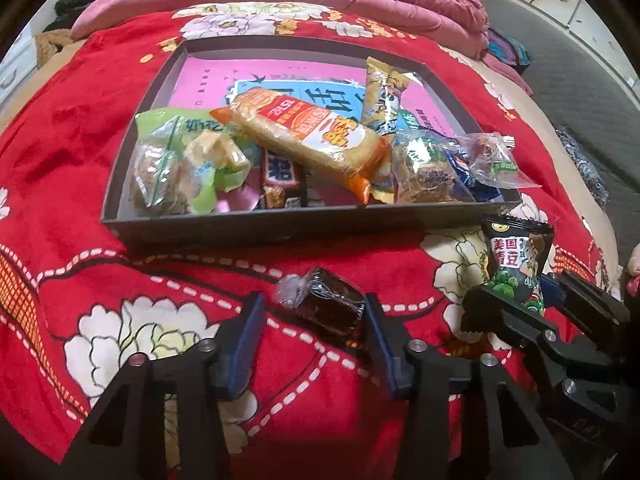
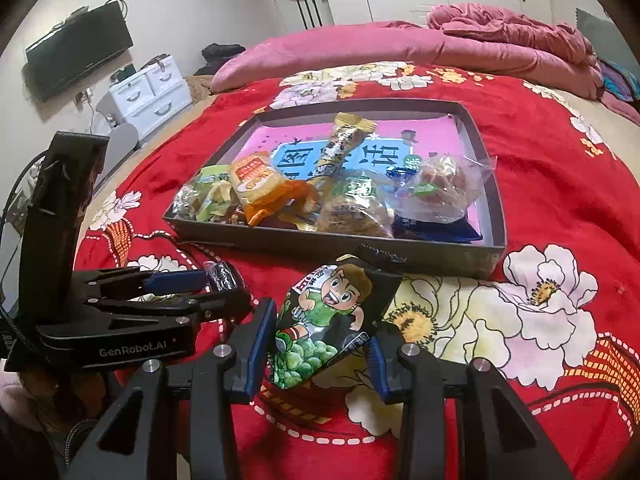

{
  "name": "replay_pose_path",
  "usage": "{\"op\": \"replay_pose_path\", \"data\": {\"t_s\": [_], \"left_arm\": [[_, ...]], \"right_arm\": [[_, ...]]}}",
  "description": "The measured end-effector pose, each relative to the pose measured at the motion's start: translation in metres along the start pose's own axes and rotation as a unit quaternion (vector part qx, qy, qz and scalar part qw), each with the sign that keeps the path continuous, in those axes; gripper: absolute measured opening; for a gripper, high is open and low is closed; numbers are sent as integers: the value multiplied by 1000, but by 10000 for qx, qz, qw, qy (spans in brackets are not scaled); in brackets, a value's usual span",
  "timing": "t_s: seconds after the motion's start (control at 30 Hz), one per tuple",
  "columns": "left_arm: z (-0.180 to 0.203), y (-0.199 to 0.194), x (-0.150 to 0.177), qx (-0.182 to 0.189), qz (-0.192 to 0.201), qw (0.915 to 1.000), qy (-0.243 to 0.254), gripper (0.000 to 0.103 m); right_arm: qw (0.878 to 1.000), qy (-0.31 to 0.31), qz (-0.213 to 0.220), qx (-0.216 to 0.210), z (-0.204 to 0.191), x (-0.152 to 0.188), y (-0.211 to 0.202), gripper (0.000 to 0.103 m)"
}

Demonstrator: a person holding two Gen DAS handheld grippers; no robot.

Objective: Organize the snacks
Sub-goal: 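Grasp the dark chocolate piece with the left tool while the right tool grasps the green pea-snack bag, then carry the chocolate piece and pea-snack bag over the tray with both tools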

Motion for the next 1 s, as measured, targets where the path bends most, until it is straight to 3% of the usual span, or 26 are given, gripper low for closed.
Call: {"op": "replay_pose_path", "data": {"t_s": [0.1,0.27,1.0], "left_arm": [[4,3,-2,17,-20,10000,59,39],[3,1,-3,138,14,9999,-1,37],[-12,-49,-30,137,516,9982,-261,36]], "right_arm": [[10000,-23,82,-13,-1,-4,-2,42],[9997,-61,248,-68,-4,-9,-8,42],[9969,318,704,-169,21,-34,-26,42]]}}
Point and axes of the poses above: each gripper's, at about its wrist camera, not at the fingertips, and y roughly the way its jaws point, z to its right, x to its underside, the point moved 9 cm from there along y, roughly the way its jaws point, and after that the axes turned 2 degrees about x, right-handed, at the moved point
